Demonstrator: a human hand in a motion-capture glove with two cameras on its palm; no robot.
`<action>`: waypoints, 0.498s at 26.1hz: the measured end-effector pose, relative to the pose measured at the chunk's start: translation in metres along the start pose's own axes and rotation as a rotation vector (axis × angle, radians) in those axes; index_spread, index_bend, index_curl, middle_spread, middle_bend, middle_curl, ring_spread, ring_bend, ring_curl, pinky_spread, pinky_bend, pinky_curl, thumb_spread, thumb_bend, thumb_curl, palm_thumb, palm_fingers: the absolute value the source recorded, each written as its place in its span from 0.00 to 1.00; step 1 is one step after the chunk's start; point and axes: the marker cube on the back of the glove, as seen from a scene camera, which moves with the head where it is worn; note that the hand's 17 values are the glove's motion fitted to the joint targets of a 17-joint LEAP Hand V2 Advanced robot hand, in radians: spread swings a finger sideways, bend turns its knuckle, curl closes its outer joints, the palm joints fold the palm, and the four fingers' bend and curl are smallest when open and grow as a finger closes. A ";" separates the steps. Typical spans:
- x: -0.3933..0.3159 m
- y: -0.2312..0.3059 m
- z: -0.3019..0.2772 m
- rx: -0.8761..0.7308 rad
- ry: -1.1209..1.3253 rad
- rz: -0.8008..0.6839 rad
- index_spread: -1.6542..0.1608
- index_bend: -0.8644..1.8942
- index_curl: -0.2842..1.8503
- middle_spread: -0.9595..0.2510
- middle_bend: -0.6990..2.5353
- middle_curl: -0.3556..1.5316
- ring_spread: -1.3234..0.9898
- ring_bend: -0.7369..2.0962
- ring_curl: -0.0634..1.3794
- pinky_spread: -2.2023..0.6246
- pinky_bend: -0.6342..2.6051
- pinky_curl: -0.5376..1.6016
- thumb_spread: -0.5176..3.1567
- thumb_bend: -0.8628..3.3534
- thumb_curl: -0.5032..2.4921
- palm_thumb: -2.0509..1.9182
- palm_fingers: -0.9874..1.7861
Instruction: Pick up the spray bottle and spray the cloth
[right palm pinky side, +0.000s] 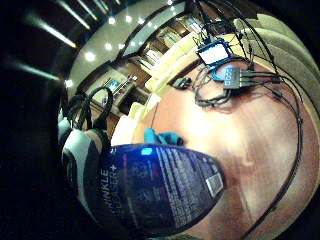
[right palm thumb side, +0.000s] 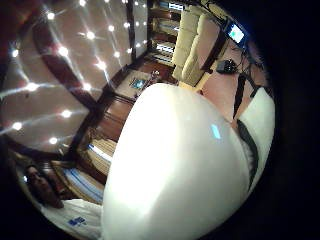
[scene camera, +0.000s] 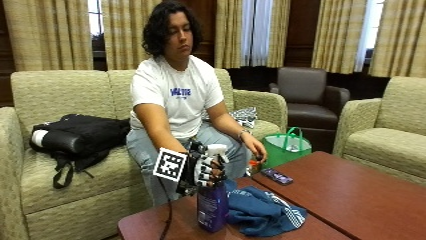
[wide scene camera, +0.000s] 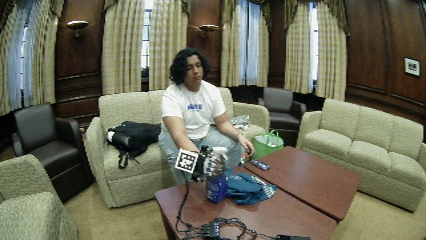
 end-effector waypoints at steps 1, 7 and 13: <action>0.001 0.005 -0.005 -0.016 0.004 -0.019 0.77 0.47 0.36 0.64 0.39 0.46 0.48 0.45 0.34 0.69 0.29 0.42 0.25 0.20 0.37 0.75 0.86; -0.008 0.007 -0.034 -0.002 0.085 -0.041 0.77 0.47 0.37 0.65 0.39 0.46 0.48 0.46 0.34 0.69 0.30 0.43 0.24 0.20 0.39 0.75 0.86; -0.040 0.002 -0.080 -0.006 0.267 -0.045 0.78 0.47 0.38 0.65 0.40 0.46 0.48 0.46 0.35 0.69 0.30 0.43 0.23 0.20 0.40 0.75 0.86</action>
